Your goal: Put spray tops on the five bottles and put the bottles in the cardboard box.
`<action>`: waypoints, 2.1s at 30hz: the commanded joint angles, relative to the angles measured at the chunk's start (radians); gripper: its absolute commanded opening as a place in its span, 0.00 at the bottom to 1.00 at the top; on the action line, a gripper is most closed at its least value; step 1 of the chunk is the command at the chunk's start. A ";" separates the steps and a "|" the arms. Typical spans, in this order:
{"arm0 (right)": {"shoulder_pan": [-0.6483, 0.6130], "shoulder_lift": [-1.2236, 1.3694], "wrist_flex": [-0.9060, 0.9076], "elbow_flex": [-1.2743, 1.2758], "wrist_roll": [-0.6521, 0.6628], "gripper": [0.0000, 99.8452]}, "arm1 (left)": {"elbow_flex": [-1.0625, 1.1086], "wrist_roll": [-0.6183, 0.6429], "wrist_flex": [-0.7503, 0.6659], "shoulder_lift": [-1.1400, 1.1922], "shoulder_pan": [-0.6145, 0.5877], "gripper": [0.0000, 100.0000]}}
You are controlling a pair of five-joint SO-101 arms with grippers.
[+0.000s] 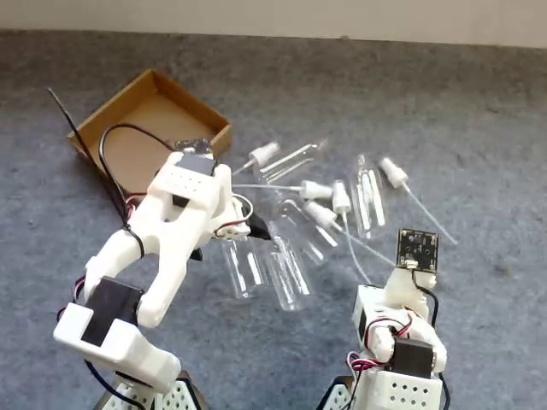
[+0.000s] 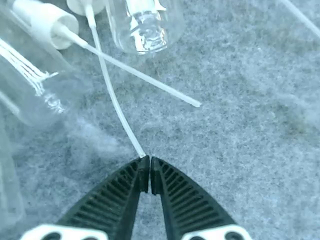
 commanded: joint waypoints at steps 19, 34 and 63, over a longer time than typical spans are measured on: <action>0.012 -0.005 -0.022 0.119 0.002 0.02 | 0.136 0.112 -0.187 -0.001 0.001 0.39; 0.012 -0.005 -0.022 0.119 0.002 0.02 | 0.185 0.121 -0.193 -0.001 0.001 0.14; 0.012 -0.005 -0.022 0.119 0.002 0.02 | -0.357 -0.341 0.321 -0.013 -0.108 0.09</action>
